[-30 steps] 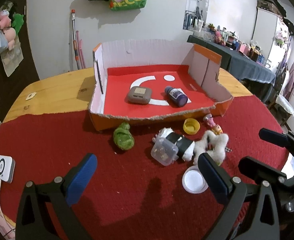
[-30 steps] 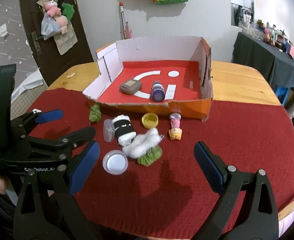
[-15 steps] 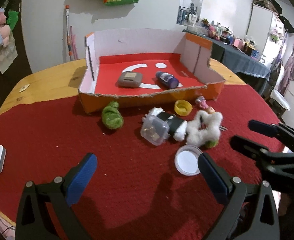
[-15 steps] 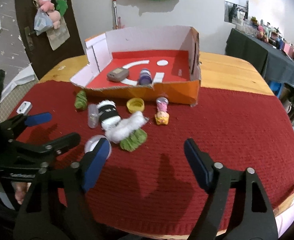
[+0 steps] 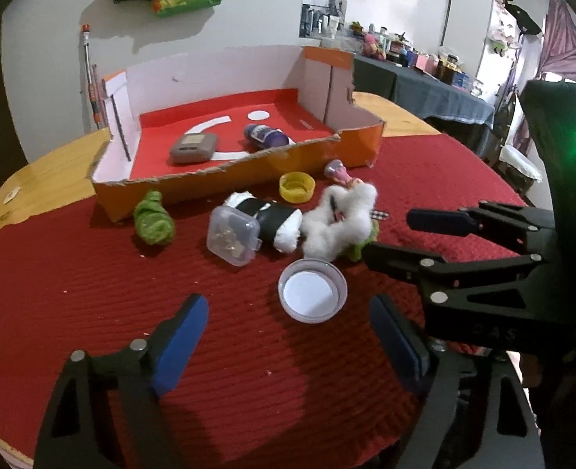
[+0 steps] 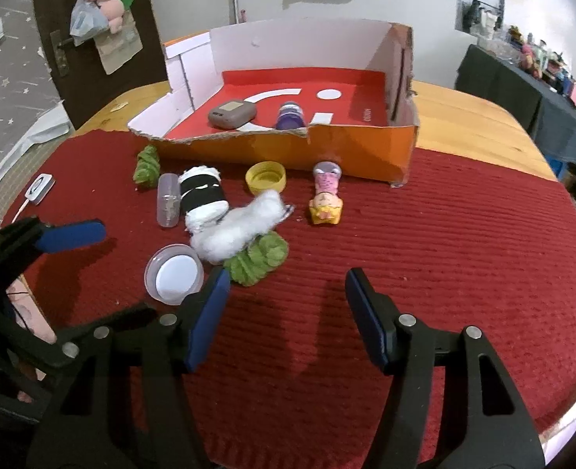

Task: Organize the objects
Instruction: 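Grasp the white-lidded clear cup with the left gripper while the right gripper grasps the green knitted ball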

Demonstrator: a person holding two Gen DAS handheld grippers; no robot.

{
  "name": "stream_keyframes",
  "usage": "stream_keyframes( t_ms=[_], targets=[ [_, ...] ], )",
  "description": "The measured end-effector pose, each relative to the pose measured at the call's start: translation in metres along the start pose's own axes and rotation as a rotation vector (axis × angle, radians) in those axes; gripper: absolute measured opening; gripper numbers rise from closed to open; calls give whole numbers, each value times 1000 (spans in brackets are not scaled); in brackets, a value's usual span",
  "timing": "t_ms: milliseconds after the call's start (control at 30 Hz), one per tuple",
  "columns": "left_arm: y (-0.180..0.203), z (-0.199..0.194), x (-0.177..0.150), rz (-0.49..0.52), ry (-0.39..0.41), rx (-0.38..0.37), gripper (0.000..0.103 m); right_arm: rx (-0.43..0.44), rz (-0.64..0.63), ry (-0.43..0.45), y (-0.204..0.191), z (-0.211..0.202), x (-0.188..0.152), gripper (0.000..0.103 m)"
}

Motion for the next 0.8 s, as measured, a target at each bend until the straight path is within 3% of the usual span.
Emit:
stream_keyframes(
  t_ms=[500, 767, 800],
  targets=[
    [-1, 14, -5, 18, -32, -35, 67, 60, -11, -24, -7, 17, 6, 55],
    [5, 19, -2, 34, -20, -50, 57, 85, -3, -31, -8, 19, 7, 35],
    [5, 19, -1, 34, -17, -56, 51, 87, 0, -31, -7, 19, 7, 35]
  ],
)
Point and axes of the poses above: each gripper's, at about its wrist camera, not at the fingertips, and z roughly the way its jaws point, y to its right, x to its top, the point moved 1 cm from there along z, roughly the way its jaws point, and after that the axes turned 8 degrees about y, right-handed, at the moved point
